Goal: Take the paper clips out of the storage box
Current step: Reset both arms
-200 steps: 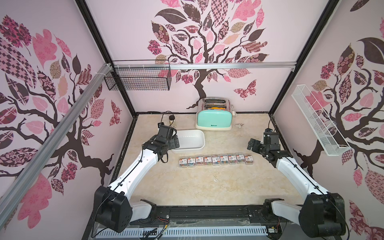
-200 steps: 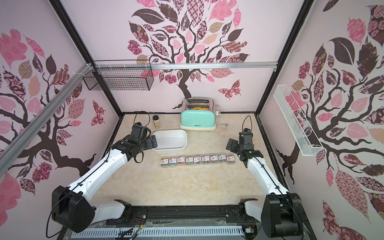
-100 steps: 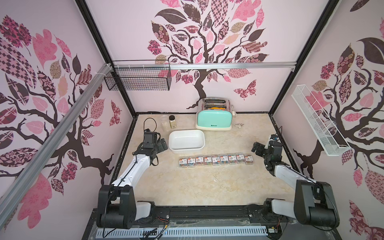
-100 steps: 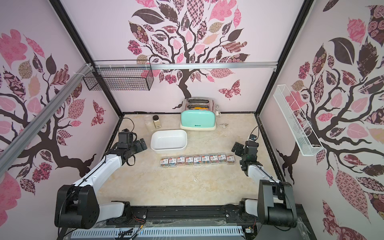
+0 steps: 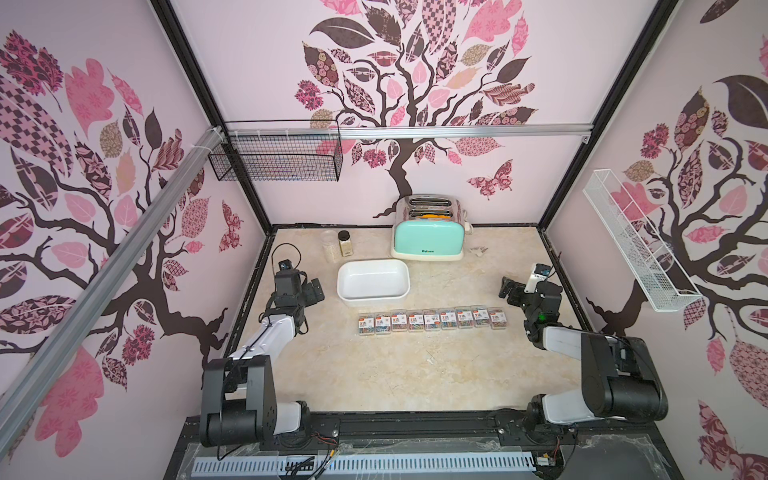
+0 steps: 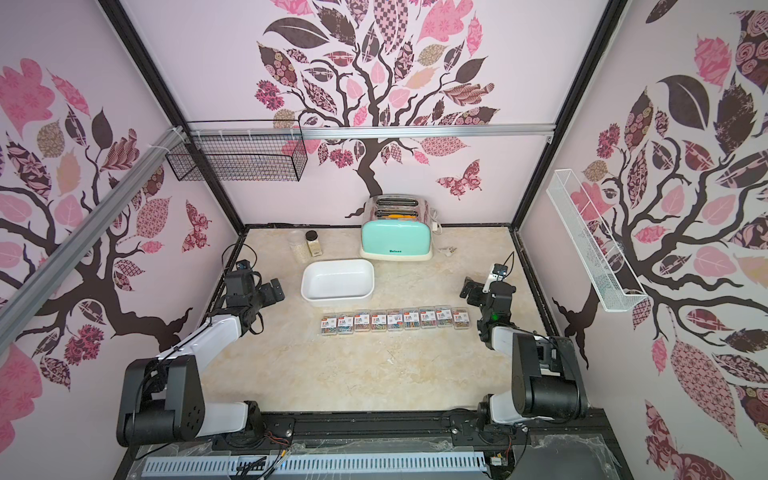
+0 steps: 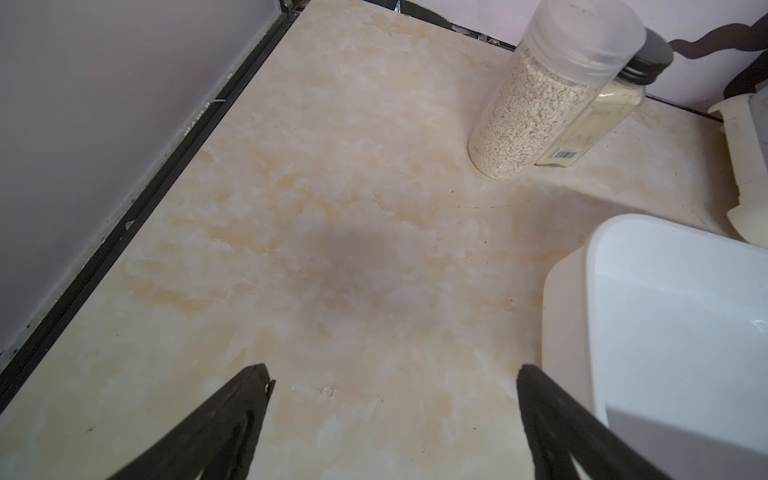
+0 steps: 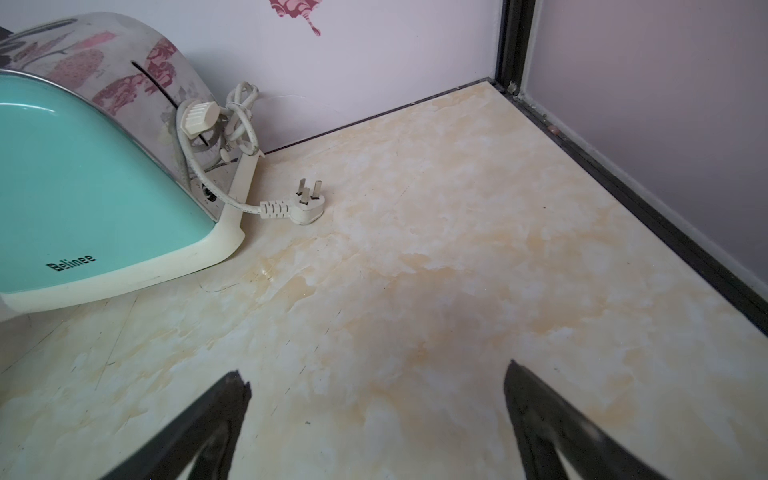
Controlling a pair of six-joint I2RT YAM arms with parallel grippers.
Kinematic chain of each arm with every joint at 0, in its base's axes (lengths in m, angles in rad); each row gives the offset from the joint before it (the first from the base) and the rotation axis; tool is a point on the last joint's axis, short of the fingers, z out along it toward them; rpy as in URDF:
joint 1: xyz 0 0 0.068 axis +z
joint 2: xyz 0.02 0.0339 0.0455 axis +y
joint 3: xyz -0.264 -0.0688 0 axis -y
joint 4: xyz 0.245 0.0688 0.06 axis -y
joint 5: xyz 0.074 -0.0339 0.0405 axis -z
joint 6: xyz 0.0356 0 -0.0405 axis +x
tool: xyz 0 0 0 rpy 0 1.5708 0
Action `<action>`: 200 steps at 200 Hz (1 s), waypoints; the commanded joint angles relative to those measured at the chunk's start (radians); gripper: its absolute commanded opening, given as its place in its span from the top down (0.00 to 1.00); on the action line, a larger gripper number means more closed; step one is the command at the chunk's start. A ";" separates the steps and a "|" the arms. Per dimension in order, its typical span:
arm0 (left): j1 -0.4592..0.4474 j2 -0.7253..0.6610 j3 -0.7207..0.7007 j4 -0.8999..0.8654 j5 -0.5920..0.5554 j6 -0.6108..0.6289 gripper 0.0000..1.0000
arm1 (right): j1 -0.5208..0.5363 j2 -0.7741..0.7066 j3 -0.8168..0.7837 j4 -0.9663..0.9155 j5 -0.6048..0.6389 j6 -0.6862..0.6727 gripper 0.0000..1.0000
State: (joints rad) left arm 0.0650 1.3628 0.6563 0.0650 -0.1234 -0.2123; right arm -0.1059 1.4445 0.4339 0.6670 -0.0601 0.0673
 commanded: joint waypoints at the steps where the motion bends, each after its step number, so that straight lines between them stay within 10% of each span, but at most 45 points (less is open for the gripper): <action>1: 0.006 0.017 -0.049 0.212 -0.022 0.047 0.02 | 0.023 0.032 -0.029 0.117 -0.052 -0.055 0.01; 200: -0.002 0.193 -0.286 0.821 0.076 0.143 0.02 | 0.072 0.104 -0.026 0.169 -0.014 -0.103 0.01</action>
State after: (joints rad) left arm 0.0727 1.5497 0.3710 0.8261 -0.0582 -0.0933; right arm -0.0391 1.5433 0.4023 0.8181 -0.0807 -0.0273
